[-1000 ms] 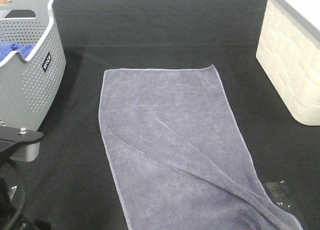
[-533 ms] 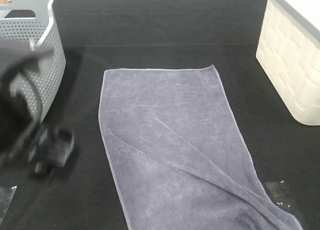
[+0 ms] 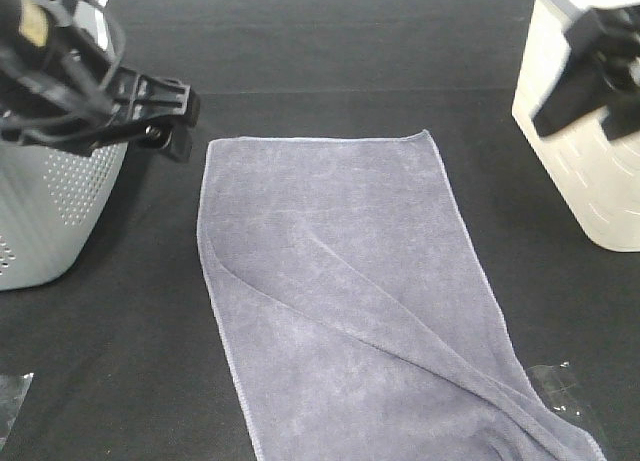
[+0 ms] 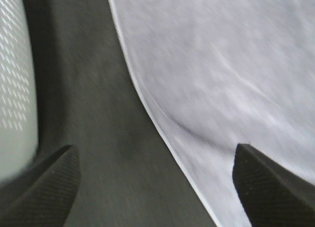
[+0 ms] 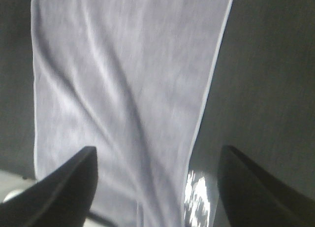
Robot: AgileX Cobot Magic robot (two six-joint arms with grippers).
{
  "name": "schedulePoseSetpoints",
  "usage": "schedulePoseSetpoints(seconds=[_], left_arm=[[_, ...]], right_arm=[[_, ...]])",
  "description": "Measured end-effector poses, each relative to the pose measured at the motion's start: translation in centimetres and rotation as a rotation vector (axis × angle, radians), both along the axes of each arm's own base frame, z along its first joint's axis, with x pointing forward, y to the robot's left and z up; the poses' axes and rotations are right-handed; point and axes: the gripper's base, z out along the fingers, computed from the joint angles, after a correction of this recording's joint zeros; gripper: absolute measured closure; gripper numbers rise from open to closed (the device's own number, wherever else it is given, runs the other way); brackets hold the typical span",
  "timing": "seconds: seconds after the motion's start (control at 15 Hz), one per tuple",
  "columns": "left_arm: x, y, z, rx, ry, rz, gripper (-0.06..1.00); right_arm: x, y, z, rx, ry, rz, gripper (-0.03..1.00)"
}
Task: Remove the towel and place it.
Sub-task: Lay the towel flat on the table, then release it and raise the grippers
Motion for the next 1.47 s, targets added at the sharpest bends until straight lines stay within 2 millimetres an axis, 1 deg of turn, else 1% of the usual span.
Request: schedulePoseSetpoints(seconds=[0.07, 0.13, 0.27, 0.33, 0.4, 0.53, 0.6, 0.8, 0.93, 1.07, 1.13, 1.2, 1.27, 1.4, 1.47], left_arm=[[1.8, 0.0, -0.5, 0.012, 0.002, 0.011, 0.18], [3.3, -0.1, -1.0, 0.021, 0.001, 0.016, 0.21], [6.4, -1.0, -1.8, 0.032, -0.009, 0.01, 0.22], [7.8, -1.6, -2.2, 0.034, -0.017, 0.002, 0.23], [9.3, -2.4, -2.5, 0.031, -0.029, -0.002, 0.23], [12.1, -3.5, -3.0, 0.021, -0.052, 0.004, 0.24], [13.6, -3.7, -3.7, 0.027, -0.046, 0.015, 0.24], [17.8, -3.8, -4.8, -0.005, -0.026, 0.051, 0.24], [20.0, -3.5, -6.6, -0.064, 0.025, 0.078, 0.24], [21.8, -2.8, -8.1, -0.124, 0.065, 0.097, 0.24], [22.5, -2.5, -9.2, -0.137, 0.08, 0.104, 0.24], [23.3, -2.2, -10.2, -0.141, 0.083, 0.11, 0.24], [23.6, -2.1, -10.9, -0.142, 0.087, 0.115, 0.24], [23.8, -2.0, -12.1, -0.129, 0.102, 0.107, 0.24], [23.8, -2.0, -12.4, -0.123, 0.105, 0.102, 0.24]], right_arm=[[1.8, 0.3, -0.1, 0.0, -0.003, -0.001, 0.35], [3.5, 0.6, 0.2, 0.001, -0.018, 0.0, 0.4], [6.9, 1.1, 0.4, 0.005, -0.043, 0.001, 0.57], [8.4, 1.4, 0.2, 0.006, -0.049, 0.0, 0.61], [9.9, 1.6, 0.1, 0.008, -0.061, -0.001, 0.63], [12.8, 2.1, -0.8, 0.009, -0.071, -0.002, 0.64], [14.2, 2.3, -1.7, 0.008, -0.067, -0.003, 0.64], [17.9, 2.9, -4.7, 0.006, -0.069, -0.016, 0.65], [20.2, 3.2, -7.2, 0.004, -0.085, -0.025, 0.65], [22.0, 3.4, -9.4, -0.003, -0.111, -0.029, 0.65], [22.8, 3.5, -11.0, -0.01, -0.111, -0.034, 0.65], [23.9, 3.5, -13.1, -0.022, -0.124, -0.042, 0.65], [24.6, 3.5, -14.6, -0.031, -0.131, -0.046, 0.65], [25.5, 3.5, -17.0, -0.038, -0.15, -0.065, 0.65], [25.8, 3.5, -18.1, -0.044, -0.157, -0.071, 0.65]])
